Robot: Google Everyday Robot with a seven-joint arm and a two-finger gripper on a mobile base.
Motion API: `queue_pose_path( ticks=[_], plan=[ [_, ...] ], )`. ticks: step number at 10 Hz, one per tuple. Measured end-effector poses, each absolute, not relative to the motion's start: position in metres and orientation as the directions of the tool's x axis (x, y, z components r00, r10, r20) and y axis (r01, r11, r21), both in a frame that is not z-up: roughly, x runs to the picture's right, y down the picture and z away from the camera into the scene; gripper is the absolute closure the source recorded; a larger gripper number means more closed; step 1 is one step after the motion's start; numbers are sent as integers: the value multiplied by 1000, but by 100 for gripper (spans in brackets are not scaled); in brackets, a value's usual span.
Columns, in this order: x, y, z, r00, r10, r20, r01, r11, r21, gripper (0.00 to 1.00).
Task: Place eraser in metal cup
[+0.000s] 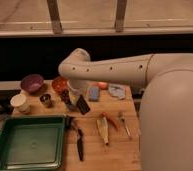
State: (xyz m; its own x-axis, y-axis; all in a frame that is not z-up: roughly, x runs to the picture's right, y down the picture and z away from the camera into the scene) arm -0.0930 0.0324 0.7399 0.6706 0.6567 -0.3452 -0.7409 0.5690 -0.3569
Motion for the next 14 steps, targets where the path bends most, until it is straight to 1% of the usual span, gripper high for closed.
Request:
queue_pose_path(
  ticks=[4,11,13,14],
  plan=[
    [-123,-26,710,767,599,-233,-639,678,-363,100],
    [-118,-28,710,760,611,-223,-646,668,-369,100],
    [-106,-29,716,733,671,-113,-646,634,-426,100],
    [-107,-32,718,715,698,-31,-634,629,-451,100]
  ],
)
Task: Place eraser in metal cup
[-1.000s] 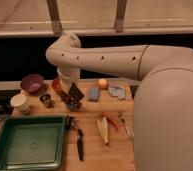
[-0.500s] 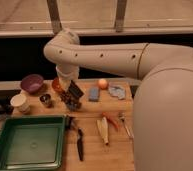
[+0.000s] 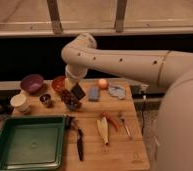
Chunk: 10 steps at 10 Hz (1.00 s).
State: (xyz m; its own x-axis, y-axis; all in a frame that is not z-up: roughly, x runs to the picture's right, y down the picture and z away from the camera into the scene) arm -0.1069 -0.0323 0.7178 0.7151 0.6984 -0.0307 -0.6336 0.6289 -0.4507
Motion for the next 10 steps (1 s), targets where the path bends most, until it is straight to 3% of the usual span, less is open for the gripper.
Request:
queue_pose_path(
  ticks=[5,10],
  plan=[
    [-172,-78,723,795,599,99,-496,735,-463,100],
    [-222,-96,733,858,492,149,-380,803,-460,100]
  ],
)
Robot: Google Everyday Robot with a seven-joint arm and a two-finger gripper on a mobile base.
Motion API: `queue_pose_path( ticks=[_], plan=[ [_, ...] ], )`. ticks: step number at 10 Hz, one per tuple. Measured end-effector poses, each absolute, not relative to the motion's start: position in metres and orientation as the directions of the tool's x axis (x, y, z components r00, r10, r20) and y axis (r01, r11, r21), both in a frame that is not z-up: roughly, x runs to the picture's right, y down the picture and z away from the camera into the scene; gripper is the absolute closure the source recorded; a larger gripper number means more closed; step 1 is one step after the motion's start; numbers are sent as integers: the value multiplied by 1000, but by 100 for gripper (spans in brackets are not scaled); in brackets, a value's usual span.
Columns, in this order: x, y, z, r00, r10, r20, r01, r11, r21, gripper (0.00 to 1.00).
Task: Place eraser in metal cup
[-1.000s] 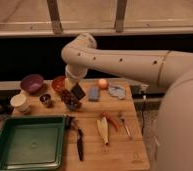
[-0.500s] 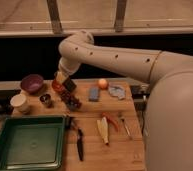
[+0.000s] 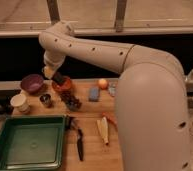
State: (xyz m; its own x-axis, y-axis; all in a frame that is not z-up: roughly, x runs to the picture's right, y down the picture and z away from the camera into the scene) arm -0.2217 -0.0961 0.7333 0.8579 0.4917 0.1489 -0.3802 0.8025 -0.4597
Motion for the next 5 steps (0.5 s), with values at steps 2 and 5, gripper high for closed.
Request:
queue_pose_path(
  ticks=[2,5],
  plan=[
    [-240,-93,744,865,471,174,-343,807,-480,100],
    [-258,-84,760,873,448,195,-297,803,-516,100]
  ],
)
